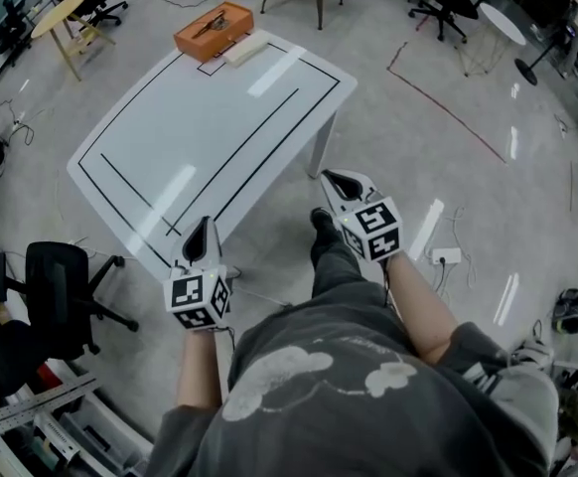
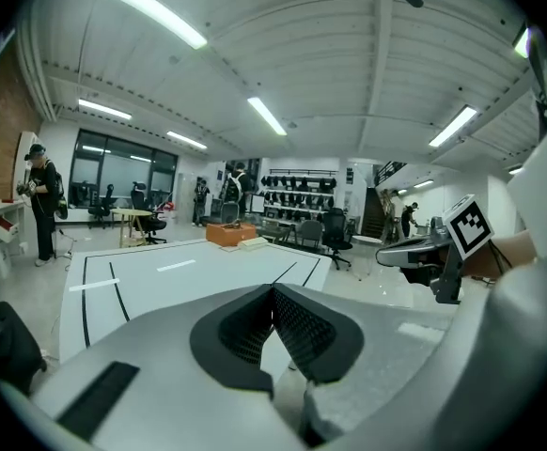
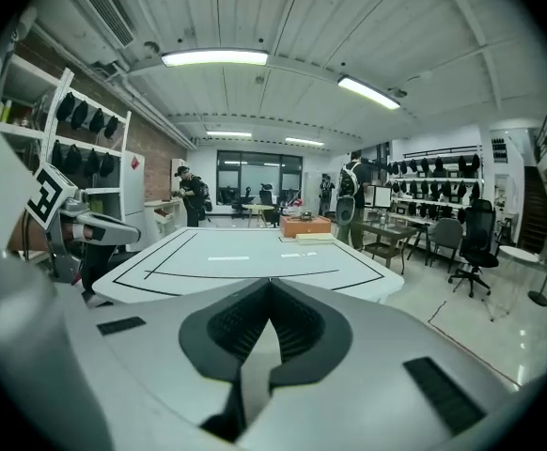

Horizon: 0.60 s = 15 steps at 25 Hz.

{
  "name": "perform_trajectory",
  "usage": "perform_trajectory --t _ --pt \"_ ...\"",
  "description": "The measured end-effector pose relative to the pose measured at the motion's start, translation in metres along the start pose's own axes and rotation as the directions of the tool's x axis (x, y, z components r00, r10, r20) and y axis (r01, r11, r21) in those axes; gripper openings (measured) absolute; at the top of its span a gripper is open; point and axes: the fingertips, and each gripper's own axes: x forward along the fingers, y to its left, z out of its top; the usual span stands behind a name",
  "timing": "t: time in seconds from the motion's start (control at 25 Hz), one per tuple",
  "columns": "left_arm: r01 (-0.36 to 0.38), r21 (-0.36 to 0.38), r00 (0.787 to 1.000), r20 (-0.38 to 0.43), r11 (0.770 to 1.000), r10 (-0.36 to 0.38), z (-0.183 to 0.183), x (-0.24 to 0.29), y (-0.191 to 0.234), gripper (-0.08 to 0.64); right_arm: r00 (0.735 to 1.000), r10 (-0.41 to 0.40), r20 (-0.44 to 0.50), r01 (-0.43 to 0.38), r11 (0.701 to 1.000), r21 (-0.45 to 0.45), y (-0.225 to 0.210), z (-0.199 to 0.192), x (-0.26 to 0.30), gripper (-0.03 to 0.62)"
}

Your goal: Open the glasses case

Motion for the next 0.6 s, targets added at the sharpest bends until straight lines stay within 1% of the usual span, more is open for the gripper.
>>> perform_trajectory --t 0.16,0.28,0.44,0.6 --pt "-0.078 0.004 0.997 0.002 0.997 0.078 0.01 0.035 0.012 0.003 0.998 0.05 0.037 -0.05 0.999 -0.007 -0.038 0.012 0.051 0.0" --pt "-0.15 -0.02 0.989 0.0 0.988 0.15 0.021 0.073 0.025 0.002 0.994 0.1 0.048 -0.099 0.995 -0.027 -0.075 0.024 0.099 0.0" --pt "-0.256 -0.053 0.967 -0.013 0.965 0.256 0.044 0.126 0.039 0.002 0.984 0.174 0.039 -0.173 0.984 -0.033 -0.128 0.046 0.162 0.0" --pt "-0.331 -0.063 0.944 -0.022 0.942 0.33 0.068 0.174 0.044 0.002 0.97 0.244 0.011 -0.243 0.968 -0.059 -0.174 0.063 0.218 0.0"
